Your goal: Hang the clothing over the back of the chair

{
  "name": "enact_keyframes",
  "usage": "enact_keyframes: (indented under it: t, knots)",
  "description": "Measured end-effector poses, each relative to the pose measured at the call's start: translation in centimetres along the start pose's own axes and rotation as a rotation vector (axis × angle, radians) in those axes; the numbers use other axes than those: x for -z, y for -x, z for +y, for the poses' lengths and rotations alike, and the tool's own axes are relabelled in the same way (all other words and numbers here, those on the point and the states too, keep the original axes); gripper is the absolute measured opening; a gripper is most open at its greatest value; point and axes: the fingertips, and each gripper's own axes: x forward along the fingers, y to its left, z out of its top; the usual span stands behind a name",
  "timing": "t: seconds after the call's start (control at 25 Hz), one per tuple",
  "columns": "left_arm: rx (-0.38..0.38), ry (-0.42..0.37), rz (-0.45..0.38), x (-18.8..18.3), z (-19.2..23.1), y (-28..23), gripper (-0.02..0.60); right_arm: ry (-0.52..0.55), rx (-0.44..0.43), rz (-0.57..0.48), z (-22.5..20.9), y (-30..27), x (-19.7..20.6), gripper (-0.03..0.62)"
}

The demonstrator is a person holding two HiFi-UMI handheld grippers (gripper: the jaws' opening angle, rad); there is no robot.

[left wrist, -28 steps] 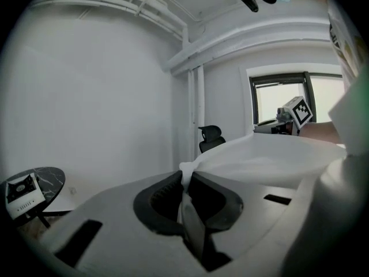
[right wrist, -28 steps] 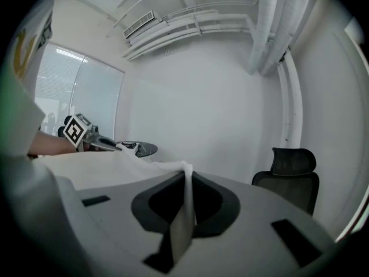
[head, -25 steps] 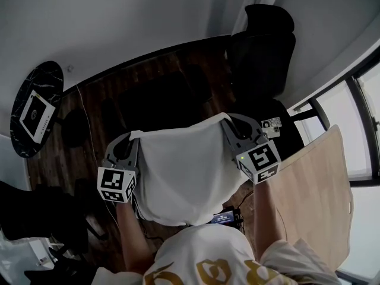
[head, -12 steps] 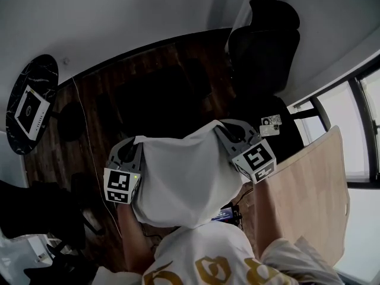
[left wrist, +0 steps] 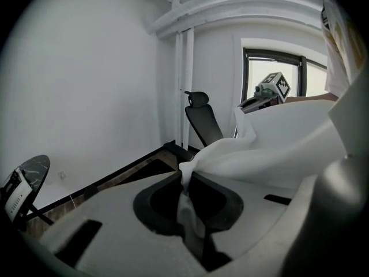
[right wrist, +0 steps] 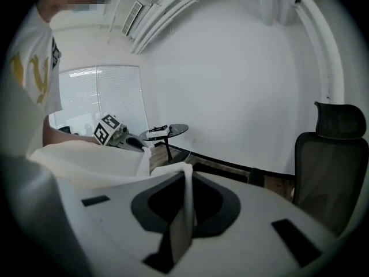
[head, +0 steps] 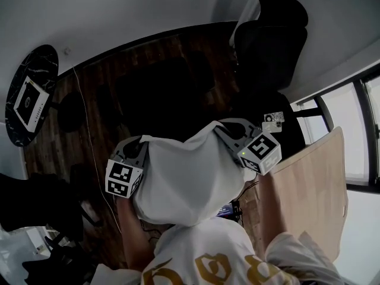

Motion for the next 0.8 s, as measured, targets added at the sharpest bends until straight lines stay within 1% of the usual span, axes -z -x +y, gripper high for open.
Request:
enact_keyframes:
  t: [0.12, 0.2, 0.28, 0.32, 0.4, 0.44, 0.52, 0.56, 0.64, 0.72, 0.8]
  knots:
    - [0.027, -0.016, 0.039, 0.5, -0.9, -0.2, 0.04, 0.0, 0.007, 0.041, 0.1, -0.4, 0.4, 0.056]
    - [0.048, -0.048, 0.074, 0.8, -1.9, -0.7, 0.04, -0.001, 0.012, 0.069, -0.1, -0.4, 0.8, 0.078]
    - [0.082, -0.074, 0.119, 1.5, -2.7, -1.4, 0.041, 0.0, 0.014, 0.082, -0.2, -0.4, 1.0, 0.089]
    - [0.103, -0.072, 0.143, 1.9, -3.1, -1.7, 0.047, -0.005, 0.01, 0.09, -0.2, -0.4, 1.2, 0.091]
    - [0.137, -0.041, 0.182, 2.9, -3.5, -2.0, 0.078, -0.032, -0.011, 0.117, 0.0, -0.5, 1.8, 0.093]
    - [0.145, -0.021, 0.198, 3.4, -3.5, -2.1, 0.1, -0.048, -0.025, 0.131, 0.1, -0.7, 2.1, 0.113]
    - [0.146, 0.008, 0.213, 4.0, -3.2, -2.1, 0.17, -0.076, -0.048, 0.155, 0.4, -1.0, 2.4, 0.164]
    - [0.142, 0.013, 0.211, 4.1, -3.0, -2.1, 0.197, -0.085, -0.052, 0.163, 0.5, -1.1, 2.4, 0.197]
    - [0.129, 0.014, 0.199, 4.1, -2.6, -2.1, 0.237, -0.09, -0.052, 0.168, 0.6, -1.1, 2.3, 0.231]
    - [0.126, 0.023, 0.188, 4.0, -2.4, -1.9, 0.247, -0.087, -0.05, 0.163, 0.6, -1.2, 2.3, 0.256]
    - [0.132, 0.056, 0.175, 3.9, -2.3, -1.6, 0.275, -0.08, -0.051, 0.158, 0.7, -1.2, 2.2, 0.283]
